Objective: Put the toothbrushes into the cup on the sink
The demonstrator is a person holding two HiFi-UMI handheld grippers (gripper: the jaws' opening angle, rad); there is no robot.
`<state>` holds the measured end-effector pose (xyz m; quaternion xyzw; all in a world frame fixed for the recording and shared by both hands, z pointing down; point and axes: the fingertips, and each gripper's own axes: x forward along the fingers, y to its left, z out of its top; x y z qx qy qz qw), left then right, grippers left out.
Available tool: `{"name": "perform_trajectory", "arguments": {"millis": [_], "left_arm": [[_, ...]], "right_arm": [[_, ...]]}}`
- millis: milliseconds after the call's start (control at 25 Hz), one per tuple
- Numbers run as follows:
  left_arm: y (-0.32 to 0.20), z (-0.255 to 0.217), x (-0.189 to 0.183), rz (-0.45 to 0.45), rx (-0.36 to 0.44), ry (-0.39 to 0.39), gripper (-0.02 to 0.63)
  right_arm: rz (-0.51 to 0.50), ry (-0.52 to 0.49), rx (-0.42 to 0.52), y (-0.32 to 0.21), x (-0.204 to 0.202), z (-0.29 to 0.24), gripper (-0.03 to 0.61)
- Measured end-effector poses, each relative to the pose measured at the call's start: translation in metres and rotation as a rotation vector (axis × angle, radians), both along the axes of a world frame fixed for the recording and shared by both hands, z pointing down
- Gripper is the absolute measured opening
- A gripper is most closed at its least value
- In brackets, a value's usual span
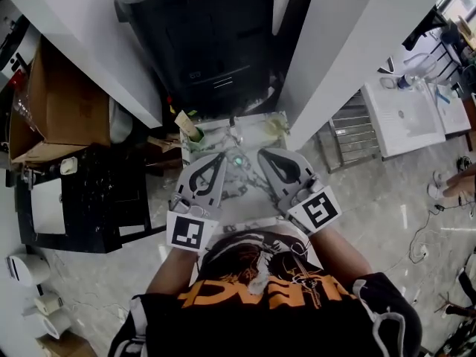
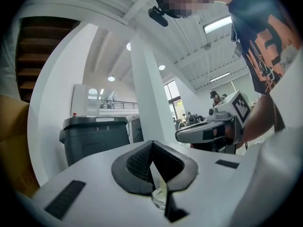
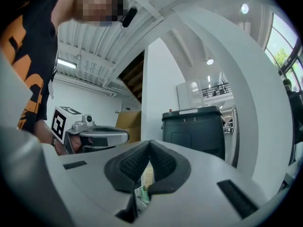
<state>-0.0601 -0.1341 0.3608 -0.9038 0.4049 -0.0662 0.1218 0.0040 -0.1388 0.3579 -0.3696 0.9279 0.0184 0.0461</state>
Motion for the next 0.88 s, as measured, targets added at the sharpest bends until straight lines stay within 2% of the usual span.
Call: {"name": "perform_trajectory", "arguments": {"millis": [80,120,640,880], "left_arm": [[0.002,-0.008,0.002,-0.029,-0.041,0.12,0.023],[0.003,-0.01,0.003,-0.034,-0.05,0.144,0.023],[0.011,-0.019,0.011,-0.034,-0.05,0.136,0.023],[0.008,-0.015,0.017,-0.034,-0.048,0.117,0.023]], "right_arm": [[-0.008,-0.004,0.006,0.002,0.001,-0.003,0.014],[-0.012,-0.006,0.009,0.003,0.002,-0.004,0.014],[-0.052,-0.022,0.047,0.009,0.0,-0.021,0.014],[-0.047,0.007,0.051,0.007,0.004,-0.018,0.014]]}}
